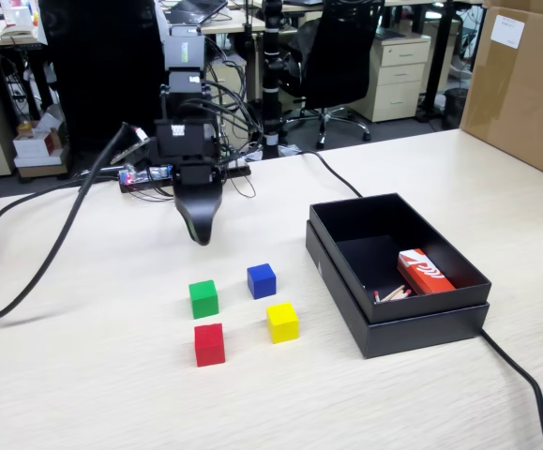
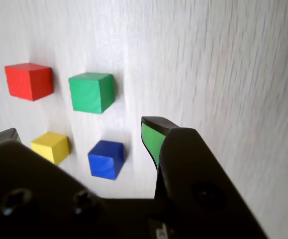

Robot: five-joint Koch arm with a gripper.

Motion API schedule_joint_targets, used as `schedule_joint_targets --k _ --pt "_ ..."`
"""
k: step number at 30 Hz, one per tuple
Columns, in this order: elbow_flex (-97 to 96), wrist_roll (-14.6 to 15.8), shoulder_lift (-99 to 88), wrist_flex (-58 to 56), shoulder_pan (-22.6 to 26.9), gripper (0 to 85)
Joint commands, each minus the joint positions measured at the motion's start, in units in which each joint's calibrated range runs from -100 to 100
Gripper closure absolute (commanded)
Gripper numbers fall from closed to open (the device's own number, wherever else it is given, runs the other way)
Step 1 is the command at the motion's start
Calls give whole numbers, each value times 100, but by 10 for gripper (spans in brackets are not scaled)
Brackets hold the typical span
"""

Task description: Put the green cube on top of the red cube

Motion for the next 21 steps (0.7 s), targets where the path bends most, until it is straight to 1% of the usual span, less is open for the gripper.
schedule_joint_targets --k 1,7,21 --pt "883 -49 723 -36 -54 379" --pt "1264 -49 1686 -36 -78 376" --pt "1735 -49 2685 -36 -54 375"
